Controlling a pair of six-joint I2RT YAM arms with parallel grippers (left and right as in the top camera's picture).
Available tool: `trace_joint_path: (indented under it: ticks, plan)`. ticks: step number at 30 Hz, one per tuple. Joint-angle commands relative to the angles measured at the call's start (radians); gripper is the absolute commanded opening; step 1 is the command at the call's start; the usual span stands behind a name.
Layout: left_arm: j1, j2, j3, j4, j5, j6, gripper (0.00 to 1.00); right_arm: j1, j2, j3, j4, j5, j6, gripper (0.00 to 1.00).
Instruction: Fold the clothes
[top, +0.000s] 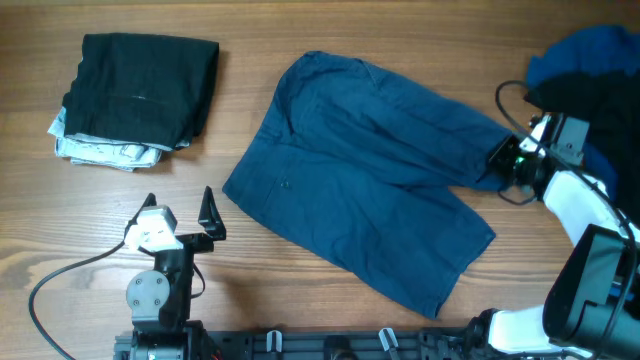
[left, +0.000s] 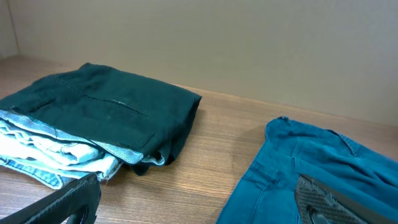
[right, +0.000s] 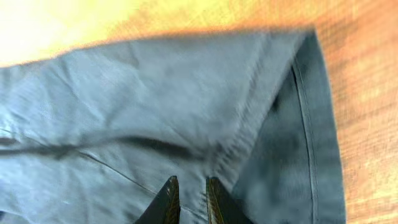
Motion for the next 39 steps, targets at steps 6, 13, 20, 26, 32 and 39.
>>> trace_joint_path:
  ticks: [6, 13, 20, 26, 32, 39]
  plan:
    - [0.005, -0.007, -0.006, 0.004, 0.009, 0.017, 1.00, 0.006, -0.053, 0.060, -0.050, 0.040, -0.057, 0.29]
    - [0.005, -0.007, -0.006, 0.004, 0.009, 0.017, 1.00, 0.006, -0.012, 0.033, -0.087, 0.177, -0.064, 0.47]
    - [0.005, -0.007, -0.006, 0.004, 0.009, 0.017, 1.00, 0.006, 0.057, 0.032, -0.022, 0.164, -0.095, 0.47]
    - [0.005, -0.007, -0.006, 0.004, 0.009, 0.017, 1.00, 0.006, 0.055, 0.064, -0.037, 0.165, -0.087, 0.47]
    - [0.005, -0.007, -0.006, 0.004, 0.009, 0.017, 1.00, 0.006, 0.058, 0.067, -0.023, 0.164, 0.007, 0.47]
    - [0.005, -0.007, -0.006, 0.004, 0.009, 0.017, 1.00, 0.006, 0.058, 0.066, 0.003, 0.160, 0.050, 0.47]
